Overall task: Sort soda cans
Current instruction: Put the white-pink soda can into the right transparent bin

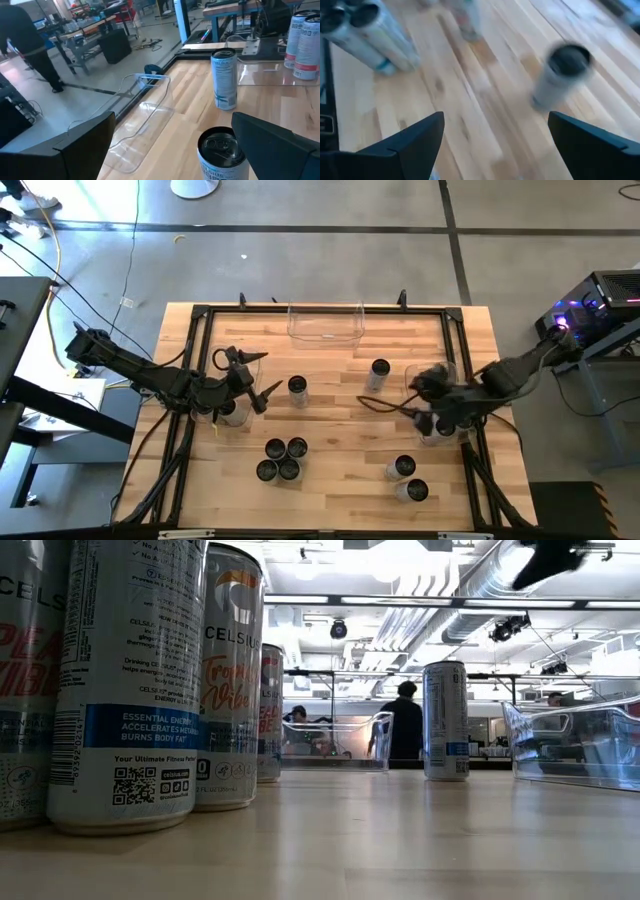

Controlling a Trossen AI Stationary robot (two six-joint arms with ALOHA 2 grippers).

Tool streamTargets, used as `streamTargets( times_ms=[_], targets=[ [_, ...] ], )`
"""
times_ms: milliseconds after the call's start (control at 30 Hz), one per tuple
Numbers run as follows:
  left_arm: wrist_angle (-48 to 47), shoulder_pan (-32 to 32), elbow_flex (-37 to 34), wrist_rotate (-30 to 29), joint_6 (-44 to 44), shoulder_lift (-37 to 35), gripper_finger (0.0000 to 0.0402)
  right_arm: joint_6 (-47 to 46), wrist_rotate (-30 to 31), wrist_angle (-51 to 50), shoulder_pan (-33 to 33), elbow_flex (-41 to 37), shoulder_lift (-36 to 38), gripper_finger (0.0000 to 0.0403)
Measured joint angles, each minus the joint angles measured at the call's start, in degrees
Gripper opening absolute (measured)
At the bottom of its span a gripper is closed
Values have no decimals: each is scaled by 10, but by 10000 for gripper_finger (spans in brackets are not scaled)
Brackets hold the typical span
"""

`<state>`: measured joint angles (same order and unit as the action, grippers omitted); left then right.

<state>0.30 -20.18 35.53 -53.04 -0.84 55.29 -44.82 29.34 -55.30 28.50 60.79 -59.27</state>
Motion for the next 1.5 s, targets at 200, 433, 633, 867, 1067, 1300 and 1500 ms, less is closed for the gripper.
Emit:
streamTargets(
  times_ms=[200,433,633,867,1067,1300,1500],
  targets=[
    [0,0,0,35,1,0,394,182,-75,365,-81,-128,-14,353],
    [3,1,0,96,0,1,394,297,-104,562,-117,-149,-94,353],
    [6,38,0,91,-104,2,394,307,-81,547,-116,-107,-156,353],
    [10,96,0,261,-82,16,394,267,-43,478,-89,-65,-179,353],
    [4,113,5,270,-30,65,394,252,-4,465,-54,-57,-179,353],
    [-63,140,62,319,-30,131,394,226,22,433,-40,-57,-179,353],
    [-51,150,75,319,-10,187,394,207,22,408,-40,-57,-179,353]
  ],
)
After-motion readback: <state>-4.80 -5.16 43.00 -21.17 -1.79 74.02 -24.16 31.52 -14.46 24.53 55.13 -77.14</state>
